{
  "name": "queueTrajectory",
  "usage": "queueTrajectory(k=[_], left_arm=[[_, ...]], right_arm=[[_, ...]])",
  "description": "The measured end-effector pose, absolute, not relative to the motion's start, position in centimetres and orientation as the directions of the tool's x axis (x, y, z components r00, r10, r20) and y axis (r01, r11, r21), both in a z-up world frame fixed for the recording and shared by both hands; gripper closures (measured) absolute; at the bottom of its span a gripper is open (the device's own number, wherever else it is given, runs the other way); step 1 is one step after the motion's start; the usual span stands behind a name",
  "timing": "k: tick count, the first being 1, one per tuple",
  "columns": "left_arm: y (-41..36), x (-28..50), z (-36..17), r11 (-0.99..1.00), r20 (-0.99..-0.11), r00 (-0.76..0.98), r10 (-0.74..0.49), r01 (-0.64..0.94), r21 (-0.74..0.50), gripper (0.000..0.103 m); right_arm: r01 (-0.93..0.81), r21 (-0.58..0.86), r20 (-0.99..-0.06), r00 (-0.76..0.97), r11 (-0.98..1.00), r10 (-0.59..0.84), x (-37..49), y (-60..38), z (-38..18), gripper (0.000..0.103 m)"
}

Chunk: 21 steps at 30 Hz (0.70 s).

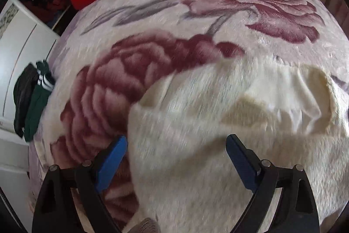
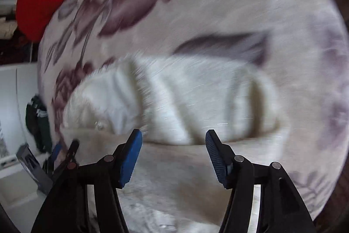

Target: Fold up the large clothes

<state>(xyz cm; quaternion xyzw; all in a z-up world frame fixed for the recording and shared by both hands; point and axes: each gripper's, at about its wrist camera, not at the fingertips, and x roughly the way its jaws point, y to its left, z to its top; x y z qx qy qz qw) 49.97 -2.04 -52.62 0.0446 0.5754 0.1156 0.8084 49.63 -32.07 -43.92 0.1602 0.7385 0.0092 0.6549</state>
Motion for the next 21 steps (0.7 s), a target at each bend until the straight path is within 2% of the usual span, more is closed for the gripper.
queueTrajectory(k=[2, 3, 4, 7, 12, 17, 18, 21], left_arm=[[-2.4, 50.9, -52.7, 0.969, -0.916, 0.320, 0.243, -0.118, 0.216, 0.010], [-2.6, 51.2, -52.8, 0.970, -0.914, 0.326, 0.241, -0.111, 0.216, 0.010], [-2.7, 51.5, -52.8, 0.970, -0.912, 0.332, 0.240, -0.103, 0.218, 0.010], [-3.1, 52.5, -53.1, 0.969, -0.902, 0.354, 0.246, -0.088, 0.230, 0.010], [-3.0, 54.1, -53.5, 0.970, -0.903, 0.354, 0.245, -0.101, 0.223, 0.010], [-1.9, 54.4, -52.4, 0.972, -0.908, 0.358, 0.220, -0.155, 0.175, 0.010], [-1.5, 54.2, -51.9, 0.971, -0.905, 0.362, 0.222, -0.166, 0.171, 0.010], [0.6, 53.1, -50.4, 0.953, -0.886, 0.376, 0.270, -0.238, 0.189, 0.010]], right_arm=[[0.205, 0.147, -0.978, -0.119, 0.968, 0.174, 50.5, -29.8, -46.8, 0.041], [0.204, 0.116, -0.983, -0.119, 0.972, 0.142, 50.6, -29.2, -48.1, 0.057], [0.215, 0.102, -0.987, -0.098, 0.971, 0.126, 50.6, -28.9, -48.7, 0.093], [0.261, 0.057, -0.996, -0.052, 0.964, 0.073, 50.4, -28.2, -48.5, 0.095], [0.313, 0.054, -0.995, 0.100, 0.948, 0.024, 51.3, -29.1, -44.4, 0.096], [0.311, 0.068, -0.998, 0.033, 0.948, 0.061, 53.4, -30.1, -46.1, 0.094], [0.281, 0.069, -0.997, -0.007, 0.957, 0.074, 54.1, -30.0, -47.0, 0.092], [0.199, 0.072, -0.997, 0.008, 0.977, 0.071, 53.4, -29.2, -44.5, 0.058]])
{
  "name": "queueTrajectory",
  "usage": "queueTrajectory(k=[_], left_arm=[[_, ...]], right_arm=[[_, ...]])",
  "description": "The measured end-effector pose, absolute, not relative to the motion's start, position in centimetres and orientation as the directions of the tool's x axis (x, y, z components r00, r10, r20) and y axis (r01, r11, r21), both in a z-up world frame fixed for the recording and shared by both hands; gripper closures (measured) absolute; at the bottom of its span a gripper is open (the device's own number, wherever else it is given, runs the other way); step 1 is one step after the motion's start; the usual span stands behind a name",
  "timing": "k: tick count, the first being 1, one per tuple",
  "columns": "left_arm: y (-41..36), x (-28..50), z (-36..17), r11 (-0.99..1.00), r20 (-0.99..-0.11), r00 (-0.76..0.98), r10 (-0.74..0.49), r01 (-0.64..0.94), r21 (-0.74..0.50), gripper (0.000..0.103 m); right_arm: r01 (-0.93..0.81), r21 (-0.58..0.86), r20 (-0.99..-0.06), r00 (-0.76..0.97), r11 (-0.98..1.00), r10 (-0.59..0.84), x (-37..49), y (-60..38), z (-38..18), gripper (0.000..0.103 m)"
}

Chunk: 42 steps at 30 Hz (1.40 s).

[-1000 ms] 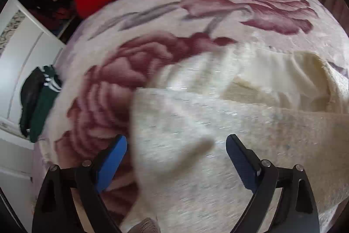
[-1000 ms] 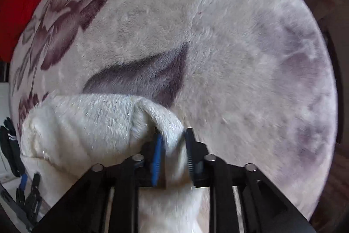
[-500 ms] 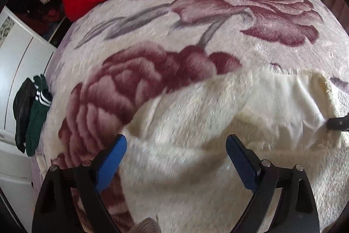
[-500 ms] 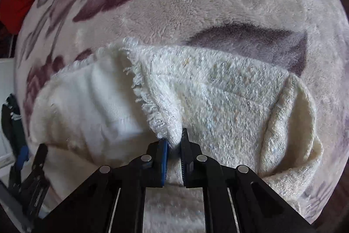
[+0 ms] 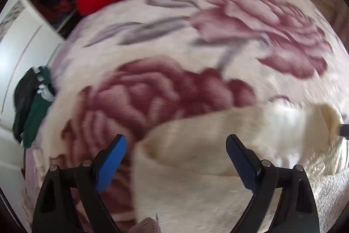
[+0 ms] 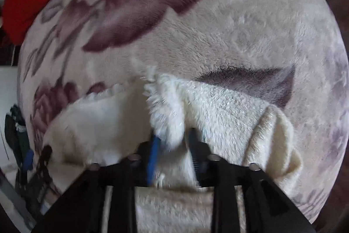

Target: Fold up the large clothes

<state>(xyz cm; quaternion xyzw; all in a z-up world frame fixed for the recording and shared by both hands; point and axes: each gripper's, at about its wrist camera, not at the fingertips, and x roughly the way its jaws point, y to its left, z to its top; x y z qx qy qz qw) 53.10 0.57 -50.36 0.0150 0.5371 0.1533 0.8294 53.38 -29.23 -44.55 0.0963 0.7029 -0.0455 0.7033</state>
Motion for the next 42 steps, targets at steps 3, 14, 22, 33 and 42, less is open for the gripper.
queueTrajectory(k=[3, 14, 22, 33, 42], left_arm=[[2.6, 52.2, -50.4, 0.927, -0.875, 0.346, 0.339, -0.283, 0.247, 0.010], [4.1, 52.7, -54.5, 0.918, -0.881, 0.285, 0.378, -0.236, 0.318, 0.010], [5.3, 53.0, -53.0, 0.930, -0.884, 0.330, 0.333, -0.268, 0.250, 0.010], [4.1, 50.3, -50.8, 0.948, -0.873, 0.386, 0.298, -0.224, 0.224, 0.010], [-0.1, 51.1, -53.4, 0.955, -0.887, 0.356, 0.293, -0.157, 0.253, 0.010]], right_arm=[[0.141, 0.150, -0.985, 0.111, 0.979, 0.135, 51.3, -27.4, -40.7, 0.051], [0.077, 0.377, -0.901, -0.202, 0.923, 0.385, 52.5, -15.4, -53.9, 0.062], [-0.021, 0.218, -0.976, 0.018, 0.976, 0.218, 53.0, -13.4, -50.6, 0.092], [0.165, 0.248, -0.968, 0.001, 0.955, 0.251, 52.4, -19.9, -47.1, 0.062], [0.243, 0.089, -0.988, -0.100, 0.966, 0.116, 51.2, -24.9, -48.2, 0.050]])
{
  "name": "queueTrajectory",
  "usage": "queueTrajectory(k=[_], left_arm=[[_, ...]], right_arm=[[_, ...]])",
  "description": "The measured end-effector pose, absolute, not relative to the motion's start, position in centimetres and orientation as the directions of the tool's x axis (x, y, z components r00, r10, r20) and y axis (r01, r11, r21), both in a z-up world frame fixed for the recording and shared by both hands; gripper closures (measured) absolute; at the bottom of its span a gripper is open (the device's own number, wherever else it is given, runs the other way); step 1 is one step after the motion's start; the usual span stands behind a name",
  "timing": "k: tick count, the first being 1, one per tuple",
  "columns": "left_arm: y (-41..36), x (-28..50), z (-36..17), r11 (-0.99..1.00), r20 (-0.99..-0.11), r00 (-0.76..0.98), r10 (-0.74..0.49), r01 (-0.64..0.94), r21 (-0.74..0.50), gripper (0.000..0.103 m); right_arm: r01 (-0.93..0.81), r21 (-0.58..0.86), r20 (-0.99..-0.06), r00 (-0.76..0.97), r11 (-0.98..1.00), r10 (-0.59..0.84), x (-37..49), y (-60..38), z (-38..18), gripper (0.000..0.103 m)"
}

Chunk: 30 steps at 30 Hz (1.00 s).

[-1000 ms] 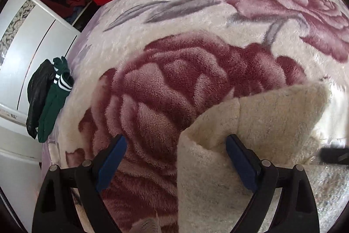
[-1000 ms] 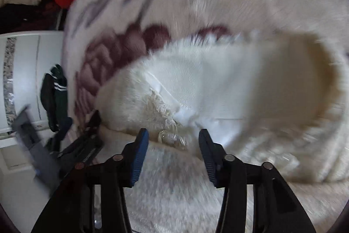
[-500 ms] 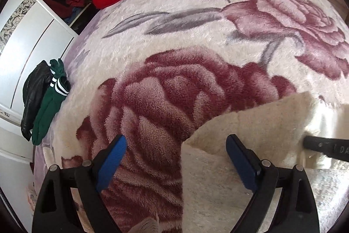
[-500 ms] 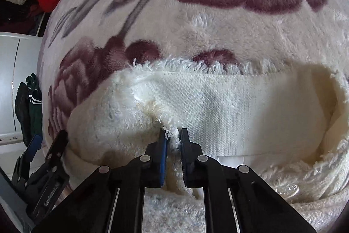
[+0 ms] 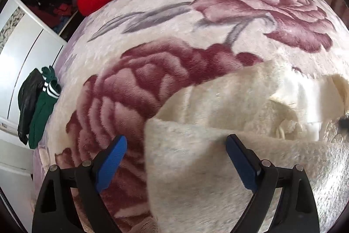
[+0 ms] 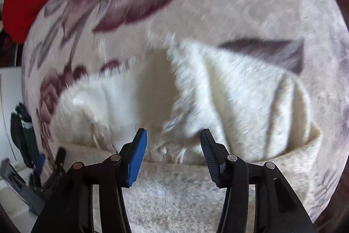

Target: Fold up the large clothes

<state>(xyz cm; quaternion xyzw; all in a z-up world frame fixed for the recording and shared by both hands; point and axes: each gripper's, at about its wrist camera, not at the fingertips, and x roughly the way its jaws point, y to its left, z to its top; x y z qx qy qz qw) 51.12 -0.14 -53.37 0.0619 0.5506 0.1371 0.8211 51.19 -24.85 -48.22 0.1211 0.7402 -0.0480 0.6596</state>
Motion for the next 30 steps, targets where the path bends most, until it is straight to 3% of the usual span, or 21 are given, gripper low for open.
queueTrajectory(k=[3, 5, 6, 7, 14, 17, 19, 21, 22, 25, 30], left_arm=[[-0.6, 51.4, -53.4, 0.955, -0.885, 0.361, 0.293, -0.148, 0.256, 0.010], [-0.8, 51.5, -53.4, 0.955, -0.883, 0.364, 0.296, -0.144, 0.260, 0.010], [-0.8, 51.5, -53.4, 0.955, -0.882, 0.367, 0.295, -0.145, 0.260, 0.010], [-0.7, 51.5, -53.3, 0.955, -0.880, 0.371, 0.295, -0.147, 0.258, 0.010], [-0.2, 51.5, -52.5, 0.959, -0.881, 0.383, 0.277, -0.163, 0.231, 0.010], [-0.2, 50.9, -51.5, 0.966, -0.883, 0.395, 0.252, -0.161, 0.203, 0.010], [-0.3, 49.8, -49.9, 0.974, -0.879, 0.423, 0.221, -0.151, 0.172, 0.010], [-0.3, 48.6, -48.6, 0.980, -0.881, 0.435, 0.186, -0.143, 0.136, 0.010], [-0.4, 47.9, -47.9, 0.984, -0.884, 0.438, 0.164, -0.140, 0.113, 0.010], [-1.0, 45.2, -46.2, 0.993, -0.896, 0.437, 0.076, -0.116, 0.028, 0.010], [-4.8, 39.6, -46.6, 0.999, -0.920, 0.390, 0.039, -0.030, 0.030, 0.010]], right_arm=[[0.188, 0.010, -0.978, -0.202, 0.982, 0.049, 51.0, -22.7, -52.1, 0.050], [0.170, -0.051, -0.990, -0.135, 0.984, -0.028, 50.9, -21.9, -52.7, 0.056], [0.168, -0.085, -0.991, -0.115, 0.982, -0.066, 50.8, -21.5, -52.7, 0.066], [0.162, -0.099, -0.992, -0.093, 0.982, -0.085, 50.8, -21.1, -52.3, 0.084], [0.249, -0.026, -0.998, 0.046, 0.968, -0.039, 51.1, -22.2, -49.0, 0.086], [0.257, 0.044, -0.998, -0.033, 0.965, 0.054, 51.7, -23.7, -50.1, 0.080], [0.255, 0.119, -0.990, -0.042, 0.960, 0.134, 51.2, -24.7, -48.8, 0.055], [0.263, 0.183, -0.982, -0.004, 0.947, 0.191, 49.1, -27.2, -44.8, 0.053], [0.262, 0.181, -0.983, 0.011, 0.948, 0.185, 47.9, -28.0, -42.9, 0.047], [0.275, 0.142, -0.989, 0.072, 0.951, 0.127, 42.6, -31.4, -36.7, 0.046], [0.360, 0.002, -1.000, -0.015, 0.933, 0.008, 31.3, -35.9, -33.9, 0.046]])
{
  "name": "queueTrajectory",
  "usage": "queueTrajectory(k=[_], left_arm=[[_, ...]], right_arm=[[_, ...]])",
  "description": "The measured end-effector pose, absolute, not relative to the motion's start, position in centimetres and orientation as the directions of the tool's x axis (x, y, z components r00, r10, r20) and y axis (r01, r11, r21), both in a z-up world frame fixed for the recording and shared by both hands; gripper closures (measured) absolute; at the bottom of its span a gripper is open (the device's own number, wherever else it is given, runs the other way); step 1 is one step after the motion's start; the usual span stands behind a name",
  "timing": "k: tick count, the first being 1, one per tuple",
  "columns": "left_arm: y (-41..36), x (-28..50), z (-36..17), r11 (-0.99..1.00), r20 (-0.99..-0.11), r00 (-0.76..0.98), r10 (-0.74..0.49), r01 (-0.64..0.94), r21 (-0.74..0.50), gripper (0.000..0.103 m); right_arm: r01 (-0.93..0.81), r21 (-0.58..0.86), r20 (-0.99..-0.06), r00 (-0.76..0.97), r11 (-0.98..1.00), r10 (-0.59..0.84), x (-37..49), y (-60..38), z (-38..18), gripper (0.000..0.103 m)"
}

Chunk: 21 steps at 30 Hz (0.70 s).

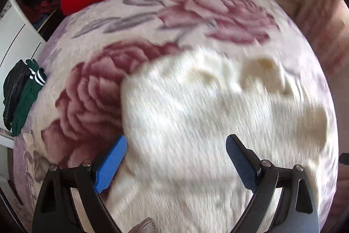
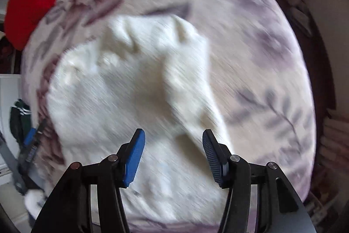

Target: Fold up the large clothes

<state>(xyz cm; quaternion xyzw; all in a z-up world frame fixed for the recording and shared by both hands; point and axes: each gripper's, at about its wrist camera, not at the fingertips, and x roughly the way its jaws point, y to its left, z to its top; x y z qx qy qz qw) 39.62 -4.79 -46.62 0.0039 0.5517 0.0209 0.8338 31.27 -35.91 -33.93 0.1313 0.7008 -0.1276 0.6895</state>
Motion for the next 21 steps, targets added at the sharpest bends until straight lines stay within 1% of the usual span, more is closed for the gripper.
queueTrajectory(k=[2, 4, 6, 7, 8, 9, 10, 11, 13, 16, 19, 20, 21], left_arm=[[-6.2, 37.8, -47.8, 0.999, -0.933, 0.358, 0.040, -0.009, 0.039, 0.010], [-8.0, 35.7, -49.6, 0.999, -0.948, 0.314, 0.048, 0.007, 0.053, 0.010], [-10.0, 33.6, -51.1, 0.996, -0.958, 0.278, 0.072, 0.024, 0.082, 0.010], [-10.8, 32.8, -51.6, 0.995, -0.960, 0.266, 0.089, 0.028, 0.099, 0.010], [-11.7, 31.9, -52.1, 0.992, -0.962, 0.252, 0.109, 0.031, 0.121, 0.010], [-12.9, 30.9, -52.4, 0.990, -0.965, 0.232, 0.125, 0.030, 0.136, 0.010], [-13.6, 30.1, -52.4, 0.989, -0.966, 0.221, 0.136, 0.022, 0.144, 0.010], [-14.4, 29.3, -52.3, 0.988, -0.965, 0.218, 0.148, 0.008, 0.153, 0.010], [-15.8, 27.9, -51.9, 0.985, -0.964, 0.200, 0.173, -0.020, 0.173, 0.010], [-18.6, 25.8, -51.8, 0.985, -0.973, 0.157, 0.170, -0.069, 0.161, 0.010], [-22.3, 23.7, -51.6, 0.993, -0.989, 0.124, 0.076, -0.095, 0.064, 0.010], [-23.7, 23.1, -51.6, 0.995, -0.992, 0.121, 0.028, -0.099, 0.016, 0.010], [-25.5, 22.4, -51.7, 0.994, -0.992, 0.117, -0.045, -0.096, -0.056, 0.010]], right_arm=[[0.385, -0.010, -0.998, -0.060, 0.923, 0.014, 27.8, -38.5, -35.4, 0.046], [0.384, -0.003, -0.997, -0.074, 0.923, 0.027, 25.7, -39.1, -38.2, 0.046], [0.327, -0.002, -0.997, -0.070, 0.945, 0.022, 25.1, -39.5, -40.8, 0.046], [0.300, -0.032, -0.998, -0.062, 0.953, -0.014, 25.2, -39.8, -41.8, 0.047], [0.292, -0.112, -0.993, -0.056, 0.950, -0.100, 25.0, -40.8, -42.6, 0.047], [0.310, -0.152, -0.988, -0.053, 0.939, -0.143, 24.7, -42.1, -43.1, 0.047], [0.377, -0.159, -0.987, -0.062, 0.913, -0.146, 24.1, -44.5, -43.8, 0.047], [0.452, -0.097, -0.995, -0.074, 0.887, -0.070, 23.5, -46.9, -44.5, 0.047], [0.500, 0.055, -0.990, -0.084, 0.864, 0.111, 22.6, -49.1, -45.3, 0.046], [0.443, 0.142, -0.974, -0.098, 0.885, 0.205, 22.1, -50.4, -43.3, 0.044], [0.412, 0.239, -0.953, -0.077, 0.879, 0.295, 21.9, -52.6, -40.5, 0.044], [0.401, 0.256, -0.947, -0.076, 0.879, 0.311, 21.9, -53.4, -39.7, 0.044], [0.391, 0.264, -0.944, -0.082, 0.882, 0.319, 21.6, -54.6, -38.8, 0.044]])
